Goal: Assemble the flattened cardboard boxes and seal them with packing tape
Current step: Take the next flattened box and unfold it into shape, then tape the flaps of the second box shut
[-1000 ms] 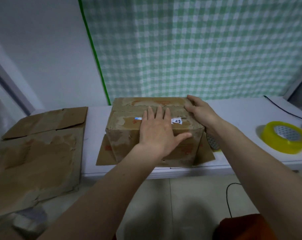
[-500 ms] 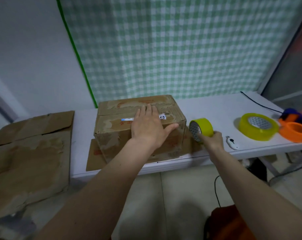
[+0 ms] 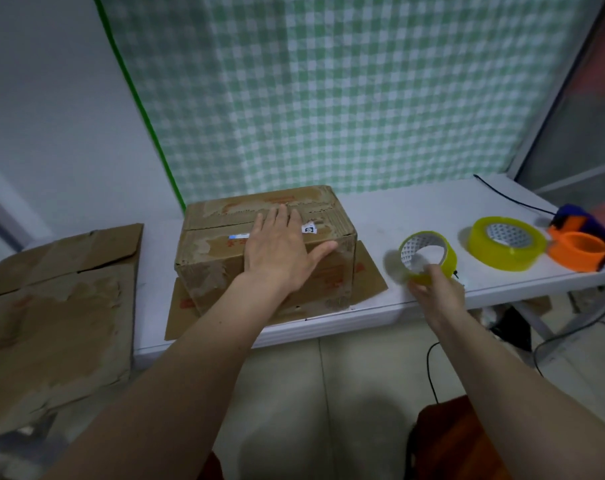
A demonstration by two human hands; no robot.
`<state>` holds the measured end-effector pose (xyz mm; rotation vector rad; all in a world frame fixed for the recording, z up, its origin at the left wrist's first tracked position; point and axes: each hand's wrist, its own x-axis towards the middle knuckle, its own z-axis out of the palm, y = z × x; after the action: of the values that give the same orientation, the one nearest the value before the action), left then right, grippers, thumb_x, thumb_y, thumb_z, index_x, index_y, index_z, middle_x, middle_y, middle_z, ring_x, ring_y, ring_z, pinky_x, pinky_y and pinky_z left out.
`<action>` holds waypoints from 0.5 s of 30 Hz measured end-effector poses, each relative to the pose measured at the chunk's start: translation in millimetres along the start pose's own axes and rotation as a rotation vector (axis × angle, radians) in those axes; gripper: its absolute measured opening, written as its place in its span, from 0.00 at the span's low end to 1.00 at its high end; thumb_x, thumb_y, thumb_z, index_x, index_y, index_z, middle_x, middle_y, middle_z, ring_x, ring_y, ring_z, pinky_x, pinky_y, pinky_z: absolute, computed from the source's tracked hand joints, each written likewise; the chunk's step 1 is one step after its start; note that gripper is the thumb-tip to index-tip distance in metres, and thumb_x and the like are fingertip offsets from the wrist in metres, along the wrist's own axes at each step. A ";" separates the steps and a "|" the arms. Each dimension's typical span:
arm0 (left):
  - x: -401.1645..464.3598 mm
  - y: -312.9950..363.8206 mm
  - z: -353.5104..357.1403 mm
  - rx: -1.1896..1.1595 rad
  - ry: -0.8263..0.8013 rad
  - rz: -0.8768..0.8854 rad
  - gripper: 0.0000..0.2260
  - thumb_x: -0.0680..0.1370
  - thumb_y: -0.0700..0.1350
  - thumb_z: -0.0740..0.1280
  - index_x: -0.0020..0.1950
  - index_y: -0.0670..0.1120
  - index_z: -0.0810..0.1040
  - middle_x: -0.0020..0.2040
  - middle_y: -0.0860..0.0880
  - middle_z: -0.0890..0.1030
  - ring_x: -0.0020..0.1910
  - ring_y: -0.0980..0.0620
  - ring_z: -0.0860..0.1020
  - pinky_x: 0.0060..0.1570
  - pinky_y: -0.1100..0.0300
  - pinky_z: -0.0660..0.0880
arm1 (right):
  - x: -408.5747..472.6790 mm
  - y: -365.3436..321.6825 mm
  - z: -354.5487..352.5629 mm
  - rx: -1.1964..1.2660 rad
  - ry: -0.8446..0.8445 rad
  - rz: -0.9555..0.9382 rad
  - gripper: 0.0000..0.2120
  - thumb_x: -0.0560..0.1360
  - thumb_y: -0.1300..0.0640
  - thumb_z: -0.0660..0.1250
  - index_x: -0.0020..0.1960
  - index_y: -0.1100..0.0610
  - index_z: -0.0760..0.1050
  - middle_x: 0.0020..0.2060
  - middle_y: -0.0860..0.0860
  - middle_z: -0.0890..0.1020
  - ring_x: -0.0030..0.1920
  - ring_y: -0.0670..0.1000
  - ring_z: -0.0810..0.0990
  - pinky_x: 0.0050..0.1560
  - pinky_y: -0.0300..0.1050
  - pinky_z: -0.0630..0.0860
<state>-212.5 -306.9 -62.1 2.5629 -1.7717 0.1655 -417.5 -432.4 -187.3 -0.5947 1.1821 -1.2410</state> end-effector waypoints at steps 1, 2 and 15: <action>-0.5 0.2 -0.1 0.003 0.005 0.000 0.42 0.75 0.72 0.43 0.79 0.44 0.50 0.80 0.45 0.51 0.78 0.49 0.48 0.76 0.52 0.43 | -3.1 -2.2 -2.7 0.093 -0.019 0.024 0.03 0.74 0.61 0.67 0.44 0.60 0.74 0.39 0.56 0.78 0.38 0.51 0.79 0.38 0.41 0.80; -0.8 0.4 -0.3 0.008 0.011 0.001 0.42 0.75 0.72 0.43 0.79 0.44 0.50 0.80 0.45 0.51 0.78 0.49 0.48 0.76 0.52 0.43 | -6.7 -5.6 -3.8 0.151 -0.041 0.035 0.03 0.75 0.62 0.66 0.46 0.61 0.73 0.42 0.58 0.79 0.40 0.53 0.80 0.45 0.44 0.81; 2.2 -14.4 -16.7 -0.833 0.088 -0.009 0.48 0.62 0.66 0.75 0.76 0.56 0.58 0.76 0.52 0.63 0.74 0.50 0.62 0.72 0.48 0.62 | -109.8 -106.3 72.8 0.099 -0.594 -0.061 0.09 0.77 0.52 0.65 0.51 0.57 0.73 0.45 0.62 0.84 0.49 0.61 0.83 0.54 0.52 0.80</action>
<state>-199.6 -302.6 -44.7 1.9178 -1.3782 -0.3755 -381.8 -377.9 -31.1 -0.8561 0.6063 -1.0606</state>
